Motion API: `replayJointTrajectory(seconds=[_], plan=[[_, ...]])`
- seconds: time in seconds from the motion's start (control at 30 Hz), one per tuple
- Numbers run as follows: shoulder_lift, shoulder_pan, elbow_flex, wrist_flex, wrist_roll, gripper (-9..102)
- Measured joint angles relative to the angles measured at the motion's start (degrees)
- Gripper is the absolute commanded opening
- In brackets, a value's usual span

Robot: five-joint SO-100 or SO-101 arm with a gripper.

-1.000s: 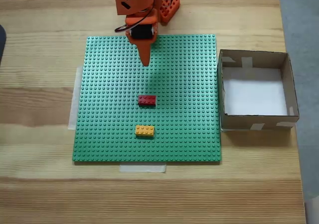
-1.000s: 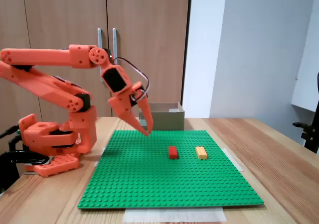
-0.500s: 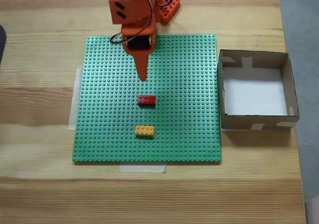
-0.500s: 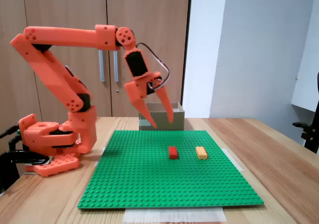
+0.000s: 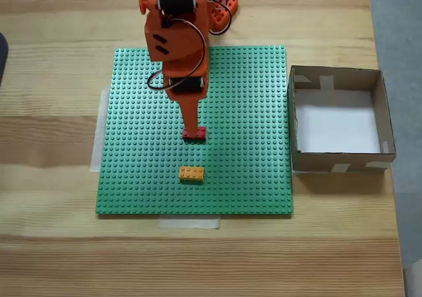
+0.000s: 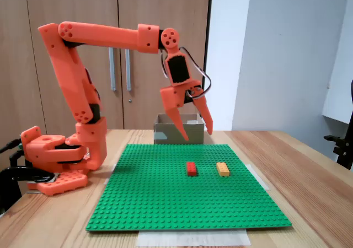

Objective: Pick the yellow lego block and put it in the box.

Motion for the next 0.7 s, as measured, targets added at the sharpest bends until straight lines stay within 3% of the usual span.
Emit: replayJointTrajectory(seconds=[0.7], plan=[[-22.6, 0.3, -18.9, 2.6, -3.7, 31]])
